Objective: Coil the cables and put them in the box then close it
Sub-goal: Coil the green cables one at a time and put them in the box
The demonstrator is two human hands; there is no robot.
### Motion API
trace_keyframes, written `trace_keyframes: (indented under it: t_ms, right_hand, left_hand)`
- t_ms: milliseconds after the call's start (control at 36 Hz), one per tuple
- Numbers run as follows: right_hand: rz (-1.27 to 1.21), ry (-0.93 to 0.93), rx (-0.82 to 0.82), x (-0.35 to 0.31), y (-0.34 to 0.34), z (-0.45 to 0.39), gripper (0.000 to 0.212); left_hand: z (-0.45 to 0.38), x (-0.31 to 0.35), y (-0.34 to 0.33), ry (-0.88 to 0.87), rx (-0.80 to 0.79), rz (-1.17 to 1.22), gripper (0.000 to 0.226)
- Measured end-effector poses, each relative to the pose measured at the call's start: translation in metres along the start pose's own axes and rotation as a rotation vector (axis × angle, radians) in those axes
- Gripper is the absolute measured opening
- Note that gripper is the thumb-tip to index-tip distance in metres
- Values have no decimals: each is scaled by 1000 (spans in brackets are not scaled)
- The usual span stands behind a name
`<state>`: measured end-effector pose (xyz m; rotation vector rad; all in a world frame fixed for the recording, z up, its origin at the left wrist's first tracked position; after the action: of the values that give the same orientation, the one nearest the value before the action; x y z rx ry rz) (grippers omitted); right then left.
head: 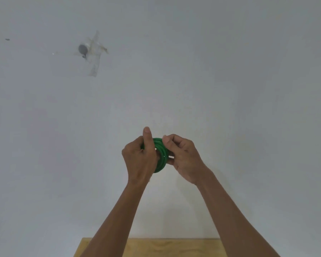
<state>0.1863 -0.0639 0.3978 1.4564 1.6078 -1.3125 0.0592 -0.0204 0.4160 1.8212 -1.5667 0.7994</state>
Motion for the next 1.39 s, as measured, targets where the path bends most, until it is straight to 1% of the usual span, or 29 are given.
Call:
trace_keyframes:
  t_ms: [28,83,194,306,361,444,528,667,833,972,1056,1111,1167,1250,1306,1389]
  right_hand:
    - [-35,-35,-48,1,1,-1,22]
    - [-17,-45,-71,3,7,-5,23]
    - [256,12,71,1,26,-10,35]
    - [296,76,69,-3,25,-8,17]
    - [292,110,60,-5,21,-5,14]
    - [263,116,52,-3,16,-4,16]
    - [172,87,63,2,14,-3,22]
    - [103,50,66,9,11,-5,20]
    - [-35,-48,45,23,1,-4,23]
    - [-34,-68,68,24,0,-3,16]
    - [9,-77,80,22,0,-1,22]
    - [54,-95,64,22,2,0,31]
    - [124,-127,23,22,2,2,30]
    - [246,-125,-55,21,-2,8,30]
    - [218,-112,-100,19,-6,11,35]
    - [32,-125,-152,19,-10,15,35]
  left_hand:
    - [0,1,-1,3,-12,8,66]
    - [-2,5,-3,3,-39,14,64]
    - [-4,10,-6,8,-79,38,63]
    - [-5,10,-5,24,-67,46,62]
    - [-6,9,-4,37,-63,48,62]
    - [-10,8,-3,66,-61,65,62]
    - [-13,6,-1,87,-67,60,63]
    - [-10,-11,0,194,-76,107,62]
    - [-3,-19,2,257,-41,119,59]
    - [-1,-27,5,264,-32,99,56]
    - [0,-27,4,256,-44,99,57]
    - [0,-29,5,261,-43,93,57]
    - [0,-35,5,274,-48,88,57]
    - [3,-42,4,294,-84,87,55]
    - [5,-43,2,303,-116,91,54]
    - [3,-35,0,277,-158,115,48]
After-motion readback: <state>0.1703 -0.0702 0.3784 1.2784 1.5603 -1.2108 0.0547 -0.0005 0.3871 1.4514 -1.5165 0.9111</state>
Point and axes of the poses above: each hand's wrist, its own z-axis away from the middle knuckle, its own y-axis out of the back of the hand, x = y × z, the point moved 7 cm from there along -z, towards the middle knuckle, and after that the axes turned 5 degrees about -z, right-handed, at the moved point
